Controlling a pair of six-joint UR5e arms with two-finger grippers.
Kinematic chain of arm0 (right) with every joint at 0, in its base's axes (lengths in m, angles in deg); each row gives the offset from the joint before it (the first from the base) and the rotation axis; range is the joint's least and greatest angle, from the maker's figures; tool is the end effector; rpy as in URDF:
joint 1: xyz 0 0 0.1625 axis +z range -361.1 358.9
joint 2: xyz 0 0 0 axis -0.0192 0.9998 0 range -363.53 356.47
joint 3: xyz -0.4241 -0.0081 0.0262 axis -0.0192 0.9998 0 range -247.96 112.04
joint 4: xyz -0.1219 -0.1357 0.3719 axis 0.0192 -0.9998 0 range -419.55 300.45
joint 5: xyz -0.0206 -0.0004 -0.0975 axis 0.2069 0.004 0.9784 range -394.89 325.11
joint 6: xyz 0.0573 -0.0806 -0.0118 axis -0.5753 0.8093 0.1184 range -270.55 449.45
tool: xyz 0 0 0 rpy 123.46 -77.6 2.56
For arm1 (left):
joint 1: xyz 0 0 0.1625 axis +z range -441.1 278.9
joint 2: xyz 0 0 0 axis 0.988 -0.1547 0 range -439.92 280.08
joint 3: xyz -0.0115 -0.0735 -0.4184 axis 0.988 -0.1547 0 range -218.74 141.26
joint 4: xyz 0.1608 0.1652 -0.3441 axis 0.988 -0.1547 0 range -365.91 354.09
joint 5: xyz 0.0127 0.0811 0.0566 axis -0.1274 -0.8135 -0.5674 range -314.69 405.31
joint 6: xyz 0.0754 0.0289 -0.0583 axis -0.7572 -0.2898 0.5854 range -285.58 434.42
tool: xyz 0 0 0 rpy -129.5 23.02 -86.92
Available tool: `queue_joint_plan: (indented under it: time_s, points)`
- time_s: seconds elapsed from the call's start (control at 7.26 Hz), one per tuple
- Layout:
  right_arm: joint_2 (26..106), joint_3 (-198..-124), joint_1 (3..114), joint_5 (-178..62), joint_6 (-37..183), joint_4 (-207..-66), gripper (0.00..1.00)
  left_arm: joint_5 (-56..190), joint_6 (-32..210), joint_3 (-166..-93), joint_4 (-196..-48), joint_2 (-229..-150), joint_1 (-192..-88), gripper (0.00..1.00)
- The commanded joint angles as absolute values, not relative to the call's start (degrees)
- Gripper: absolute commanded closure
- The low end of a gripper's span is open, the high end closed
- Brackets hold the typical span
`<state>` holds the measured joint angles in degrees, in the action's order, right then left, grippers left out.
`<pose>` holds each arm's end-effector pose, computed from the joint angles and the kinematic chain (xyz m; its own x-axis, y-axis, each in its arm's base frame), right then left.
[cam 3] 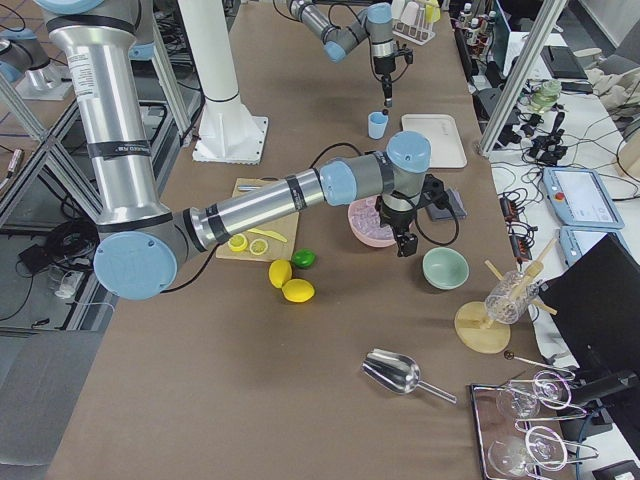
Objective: Put ice and cherries in cup
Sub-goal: 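Carry the cherries with the left gripper over the cup and release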
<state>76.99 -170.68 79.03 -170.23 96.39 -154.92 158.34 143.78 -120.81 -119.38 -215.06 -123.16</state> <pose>-0.0325 -0.5513 0.4717 0.6326 -0.4349 0.6408 0.2423 0.8970 0.3696 0.4879 -0.5674 0.1830 0.4682 0.0144 -0.8835 0.2118 0.9689 0.1280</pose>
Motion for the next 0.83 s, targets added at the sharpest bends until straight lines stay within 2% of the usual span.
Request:
queue_joint_plan:
  time_s: [0.0,0.14,0.28,0.55,0.69]
  points:
    - [77.0,-170.5,79.1,-170.1,96.5,-154.9,0.01,158.3,144.4,-120.7,-119.9,-214.8,-122.1,0.6]
    - [77.1,-170.4,79.1,-170.0,96.5,-154.9,0.01,158.2,144.2,-120.5,-120.0,-214.7,-121.4,0.1]
    - [77.1,-170.6,79.1,-170.0,96.4,-154.9,0.01,158.2,144.1,-120.6,-120.0,-214.7,-121.4,0.02]
    - [76.8,-170.4,79.1,-169.9,96.5,-154.9,0.01,158.6,144.0,-121.0,-119.6,-214.7,-123.5,0.02]
    - [76.7,-170.4,79.0,-169.9,96.4,-155.0,0.01,160.8,144.0,-122.0,-118.7,-213.4,-127.8,0.02]
